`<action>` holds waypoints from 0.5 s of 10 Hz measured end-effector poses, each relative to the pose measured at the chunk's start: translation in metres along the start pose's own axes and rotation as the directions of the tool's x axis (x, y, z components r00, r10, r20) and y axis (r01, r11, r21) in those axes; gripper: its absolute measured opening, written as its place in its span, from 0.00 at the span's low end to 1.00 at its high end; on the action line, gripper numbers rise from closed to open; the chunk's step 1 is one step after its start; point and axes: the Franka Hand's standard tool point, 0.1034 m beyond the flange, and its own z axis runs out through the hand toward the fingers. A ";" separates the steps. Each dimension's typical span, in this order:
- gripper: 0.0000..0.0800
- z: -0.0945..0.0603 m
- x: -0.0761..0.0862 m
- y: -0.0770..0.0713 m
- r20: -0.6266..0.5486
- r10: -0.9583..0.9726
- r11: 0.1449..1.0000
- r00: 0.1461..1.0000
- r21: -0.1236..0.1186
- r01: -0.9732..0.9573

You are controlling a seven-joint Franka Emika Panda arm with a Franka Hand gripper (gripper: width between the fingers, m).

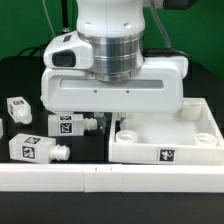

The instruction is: Assemble one leg

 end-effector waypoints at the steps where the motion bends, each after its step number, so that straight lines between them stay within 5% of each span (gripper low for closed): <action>1: 0.07 0.001 0.000 0.000 0.001 0.001 1.000 1.000 0.000 -0.001; 5: 0.07 0.003 0.008 0.002 0.001 -0.003 1.000 1.000 -0.003 0.003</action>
Offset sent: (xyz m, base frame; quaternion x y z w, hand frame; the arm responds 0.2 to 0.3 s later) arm 0.0000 0.0000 0.0000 0.0000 0.0000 0.0000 1.0000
